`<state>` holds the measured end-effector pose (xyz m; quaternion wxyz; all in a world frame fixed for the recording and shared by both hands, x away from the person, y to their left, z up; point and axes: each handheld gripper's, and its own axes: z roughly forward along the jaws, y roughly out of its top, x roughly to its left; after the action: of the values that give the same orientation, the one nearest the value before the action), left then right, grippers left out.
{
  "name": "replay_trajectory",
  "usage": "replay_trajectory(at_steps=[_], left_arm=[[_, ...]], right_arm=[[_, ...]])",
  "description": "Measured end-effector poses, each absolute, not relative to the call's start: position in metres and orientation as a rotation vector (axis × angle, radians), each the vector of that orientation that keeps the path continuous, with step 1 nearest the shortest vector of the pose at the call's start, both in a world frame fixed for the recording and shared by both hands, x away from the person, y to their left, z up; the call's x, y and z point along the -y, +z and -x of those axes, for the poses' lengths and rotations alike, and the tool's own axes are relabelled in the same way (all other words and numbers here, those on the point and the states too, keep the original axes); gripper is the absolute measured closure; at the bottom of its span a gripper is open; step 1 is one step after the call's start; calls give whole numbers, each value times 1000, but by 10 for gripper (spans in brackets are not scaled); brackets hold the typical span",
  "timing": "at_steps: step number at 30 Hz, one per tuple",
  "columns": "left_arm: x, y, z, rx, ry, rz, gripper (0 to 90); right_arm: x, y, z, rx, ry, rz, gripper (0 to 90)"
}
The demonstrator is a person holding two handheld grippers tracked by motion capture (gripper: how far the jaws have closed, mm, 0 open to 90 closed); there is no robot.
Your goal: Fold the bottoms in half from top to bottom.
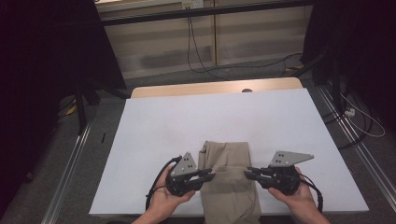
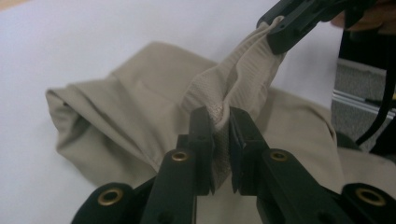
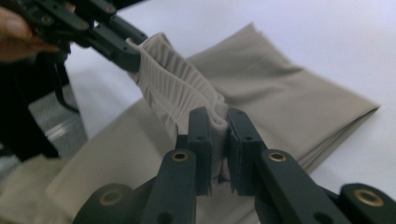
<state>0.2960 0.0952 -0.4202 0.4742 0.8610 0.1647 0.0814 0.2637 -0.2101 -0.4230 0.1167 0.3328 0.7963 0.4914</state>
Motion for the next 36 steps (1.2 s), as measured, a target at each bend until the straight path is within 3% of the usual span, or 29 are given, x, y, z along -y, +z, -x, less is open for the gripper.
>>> replay_trajectory(at_steps=[6,13,17,20,22,24,26,36], left_arm=[[-89,-448,-280,-359,141,-2223,797],[-92,-446,-270,-333,112,-2238,767],[-96,-437,-264,-331,44,-2207,661],[-92,-428,-268,-362,64,-2141,570],[-88,-426,-275,-369,69,-2125,569],[-81,-428,-286,-383,124,-2140,590],[-76,-436,-294,-437,138,-2169,600],[-79,-459,-275,-373,104,-2279,478]], right_arm=[[206,-440,-242,-2423,1343,-951,805],[205,-449,-226,-2477,1268,-956,735],[204,-446,-218,-2513,1288,-943,583],[206,-438,-219,-2495,1387,-923,554],[207,-435,-225,-2466,1426,-939,594],[206,-434,-235,-2428,1388,-968,748],[203,-438,-244,-2429,1329,-988,817],[188,-460,-227,-2561,1158,-953,710]])
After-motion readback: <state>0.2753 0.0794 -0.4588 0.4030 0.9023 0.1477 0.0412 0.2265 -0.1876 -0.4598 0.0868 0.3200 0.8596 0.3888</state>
